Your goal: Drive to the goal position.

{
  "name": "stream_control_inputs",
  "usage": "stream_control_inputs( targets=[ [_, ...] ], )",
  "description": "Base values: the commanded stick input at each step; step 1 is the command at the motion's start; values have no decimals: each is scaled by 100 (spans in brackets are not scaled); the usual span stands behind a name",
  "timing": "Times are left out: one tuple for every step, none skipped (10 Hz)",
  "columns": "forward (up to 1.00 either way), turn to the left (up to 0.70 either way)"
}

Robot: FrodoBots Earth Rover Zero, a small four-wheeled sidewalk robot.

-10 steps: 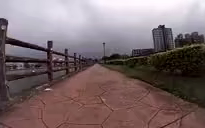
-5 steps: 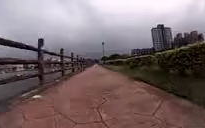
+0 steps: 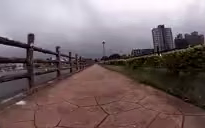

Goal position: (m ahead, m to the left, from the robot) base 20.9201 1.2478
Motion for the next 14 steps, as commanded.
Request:
stream_control_inputs(
  targets=[
    [67, 0],
    [100, 0],
    [100, 0],
    [100, 0],
    [100, 13],
    [100, 35],
    [100, 3],
    [100, 0],
    [100, 0],
    [100, 0],
    [100, 0],
    [100, 0],
    [100, 5],
    [100, 40]
  ],
)
